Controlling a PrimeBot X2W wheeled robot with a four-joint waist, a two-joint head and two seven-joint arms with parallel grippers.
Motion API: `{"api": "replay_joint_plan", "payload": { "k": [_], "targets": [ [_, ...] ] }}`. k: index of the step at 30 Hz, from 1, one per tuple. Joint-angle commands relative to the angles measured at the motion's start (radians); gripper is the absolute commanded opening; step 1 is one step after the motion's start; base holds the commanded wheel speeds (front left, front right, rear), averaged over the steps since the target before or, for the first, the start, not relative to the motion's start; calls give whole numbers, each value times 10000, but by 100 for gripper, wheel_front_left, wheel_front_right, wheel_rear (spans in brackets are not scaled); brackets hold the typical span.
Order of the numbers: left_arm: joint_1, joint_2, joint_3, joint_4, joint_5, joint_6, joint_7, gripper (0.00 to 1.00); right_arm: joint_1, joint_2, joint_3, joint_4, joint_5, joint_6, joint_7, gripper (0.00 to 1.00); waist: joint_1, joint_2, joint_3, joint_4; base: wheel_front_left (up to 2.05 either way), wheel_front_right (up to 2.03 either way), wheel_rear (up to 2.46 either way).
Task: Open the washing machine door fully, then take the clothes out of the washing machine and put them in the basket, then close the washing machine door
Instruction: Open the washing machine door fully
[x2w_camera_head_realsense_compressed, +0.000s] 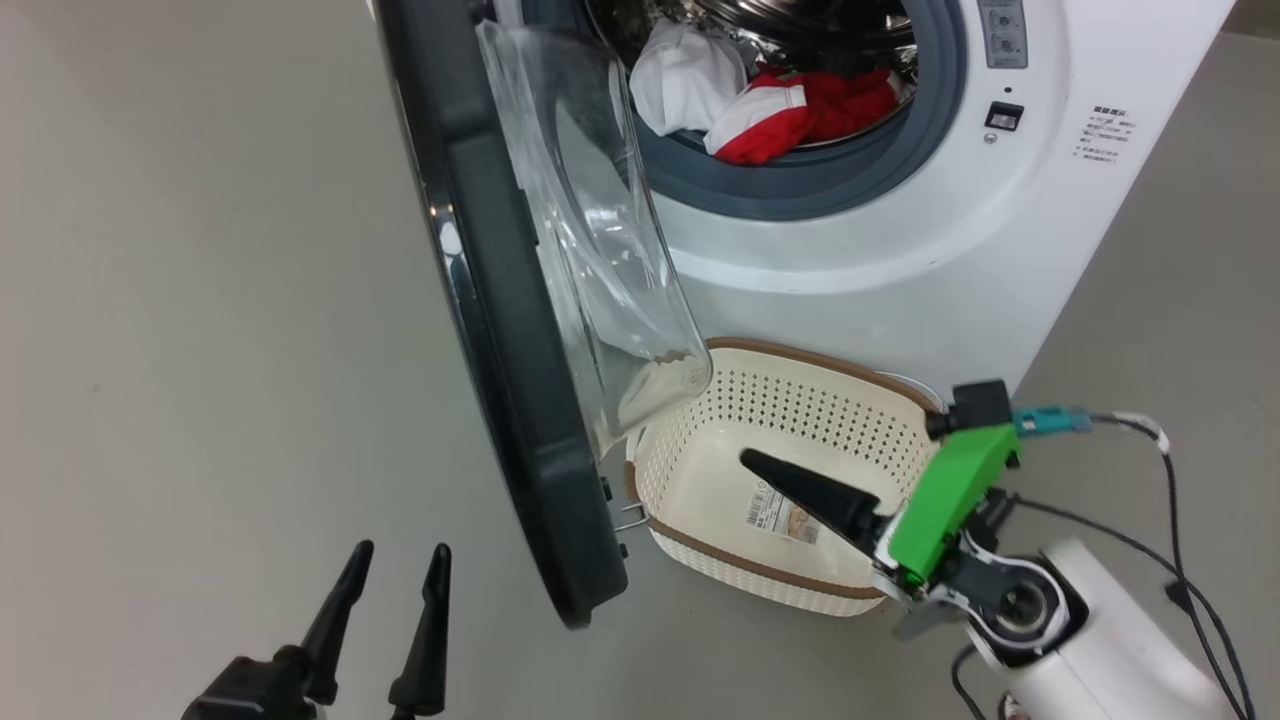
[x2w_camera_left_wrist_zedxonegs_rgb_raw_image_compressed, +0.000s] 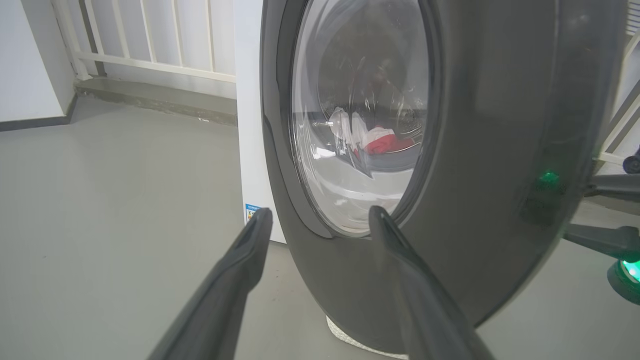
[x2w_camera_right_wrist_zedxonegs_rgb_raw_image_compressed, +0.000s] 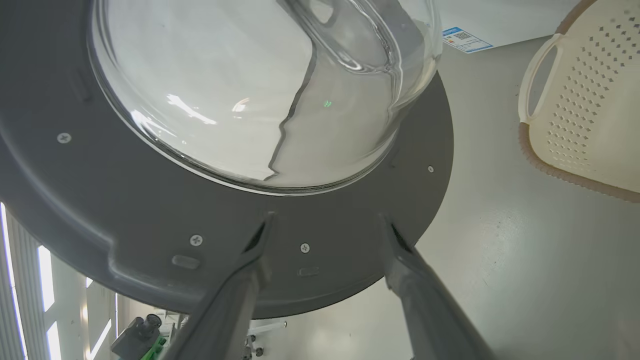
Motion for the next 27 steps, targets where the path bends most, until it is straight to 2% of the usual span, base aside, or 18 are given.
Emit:
{"api": "replay_joint_plan", "payload": {
  "k": [1,12,17,18,24,27],
  "targets": [
    [-192,89,391,-203,46,-54,-120,100,202,-78,85,-215,-133,77,-357,100,0,-1,-27,-70,0,0,0],
    [-95,89,500,-185,81,-54,-120,100,1229,-1056,375,214,-859,77,-2321,100,0,-1,-119,-293,0,0,0],
    [-65,89,530,-163,83,-54,-120,100,1469,-1374,739,203,-1541,77,-3957,100,0,-1,-171,-371,0,0,0],
    [-65,89,530,-163,83,-54,-120,100,1469,-1374,739,203,-1541,77,-3957,100,0,-1,-171,-371,0,0,0],
    [-12,89,542,-150,114,-54,-120,100,1345,-1760,1764,542,-3088,77,-6635,100,0,-1,-231,-495,0,0,0],
    [7,89,531,-151,137,-54,-120,100,1179,-1859,2158,870,-3864,77,-7362,100,0,-1,-259,-526,0,0,0]
  ]
}}
